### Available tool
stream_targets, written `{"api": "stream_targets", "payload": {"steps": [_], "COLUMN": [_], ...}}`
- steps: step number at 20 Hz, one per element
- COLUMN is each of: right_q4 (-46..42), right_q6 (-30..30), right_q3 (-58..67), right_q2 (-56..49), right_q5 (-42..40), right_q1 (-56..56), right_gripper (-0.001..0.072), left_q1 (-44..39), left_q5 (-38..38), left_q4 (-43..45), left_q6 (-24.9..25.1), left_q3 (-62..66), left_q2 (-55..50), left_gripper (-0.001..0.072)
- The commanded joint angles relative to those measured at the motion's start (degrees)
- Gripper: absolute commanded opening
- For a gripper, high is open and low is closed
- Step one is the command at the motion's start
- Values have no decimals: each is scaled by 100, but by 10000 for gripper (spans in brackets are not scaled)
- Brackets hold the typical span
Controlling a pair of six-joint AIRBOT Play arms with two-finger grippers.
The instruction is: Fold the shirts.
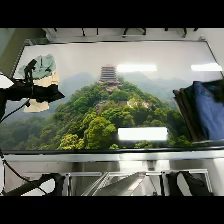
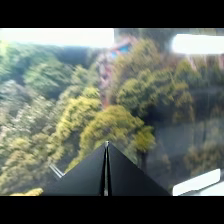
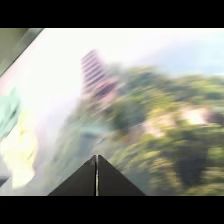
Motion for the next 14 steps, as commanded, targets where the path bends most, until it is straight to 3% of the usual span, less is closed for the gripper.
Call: {"api": "stream_targets", "payload": {"steps": [1, 4, 6, 14], "right_q4": [-435, -411, -142, 50], "right_q6": [201, 153, -297, -455], "right_q3": [2, 42, 46, 44], "right_q2": [-916, -2184, -2706, -3058], "right_q5": [-1700, -2011, -1998, -1908], "right_q1": [3390, 4417, 4494, 4481], "right_gripper": [25, 26, 26, 26], "left_q1": [-304, -466, -463, -463], "left_q5": [-313, -573, -704, -667], "left_q4": [181, 916, 1237, 1241], "left_q6": [-9, -17, -94, -120], "left_q3": [2, 2, -4, 0], "left_q2": [157, 599, 907, 1252], "left_gripper": [17, 17, 17, 17]}}
